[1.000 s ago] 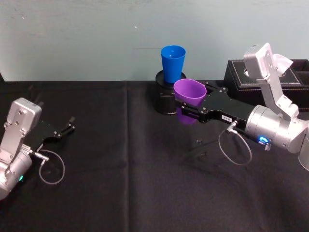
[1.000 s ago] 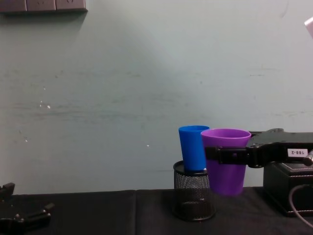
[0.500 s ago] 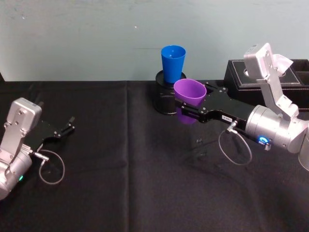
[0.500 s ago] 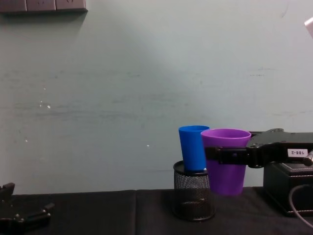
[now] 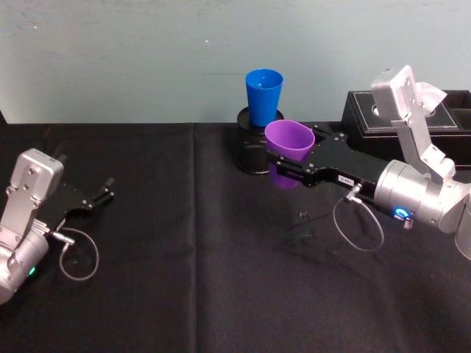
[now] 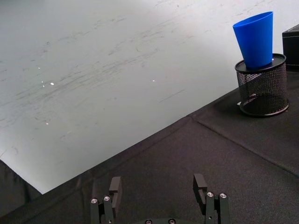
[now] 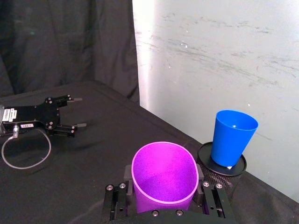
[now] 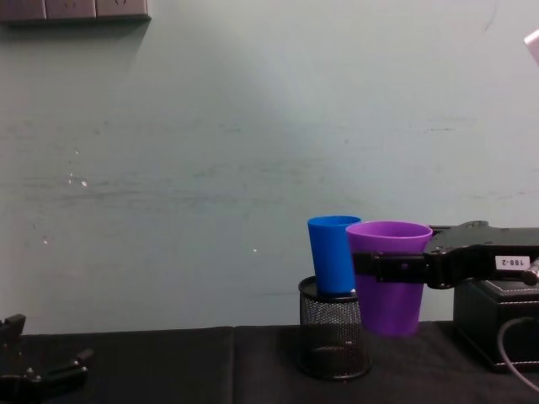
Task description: Pick up one cup with a gripper and tap it against the other cup.
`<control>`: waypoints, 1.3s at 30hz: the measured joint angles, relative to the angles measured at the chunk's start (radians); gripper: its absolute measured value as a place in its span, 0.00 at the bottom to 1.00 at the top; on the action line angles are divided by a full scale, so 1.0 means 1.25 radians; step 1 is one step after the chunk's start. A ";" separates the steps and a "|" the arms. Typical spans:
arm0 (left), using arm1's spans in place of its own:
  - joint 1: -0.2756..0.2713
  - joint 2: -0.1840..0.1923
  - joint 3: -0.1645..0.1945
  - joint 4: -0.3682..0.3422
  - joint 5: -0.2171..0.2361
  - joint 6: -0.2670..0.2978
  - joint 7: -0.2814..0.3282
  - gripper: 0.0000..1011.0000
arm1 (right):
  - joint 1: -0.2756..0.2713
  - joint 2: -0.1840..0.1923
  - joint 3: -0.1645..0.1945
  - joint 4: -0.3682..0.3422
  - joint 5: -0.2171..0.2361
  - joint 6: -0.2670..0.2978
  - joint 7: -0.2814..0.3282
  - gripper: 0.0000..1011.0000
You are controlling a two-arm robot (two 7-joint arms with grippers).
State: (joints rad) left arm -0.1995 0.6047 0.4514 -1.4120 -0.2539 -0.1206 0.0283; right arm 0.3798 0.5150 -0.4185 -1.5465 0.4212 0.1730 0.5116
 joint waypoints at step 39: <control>0.000 0.000 0.000 0.000 0.000 0.000 0.000 0.99 | 0.000 0.000 0.000 0.000 0.000 0.000 0.000 0.72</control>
State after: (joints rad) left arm -0.1995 0.6047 0.4514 -1.4120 -0.2539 -0.1205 0.0283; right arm 0.3798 0.5150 -0.4185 -1.5466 0.4211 0.1730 0.5117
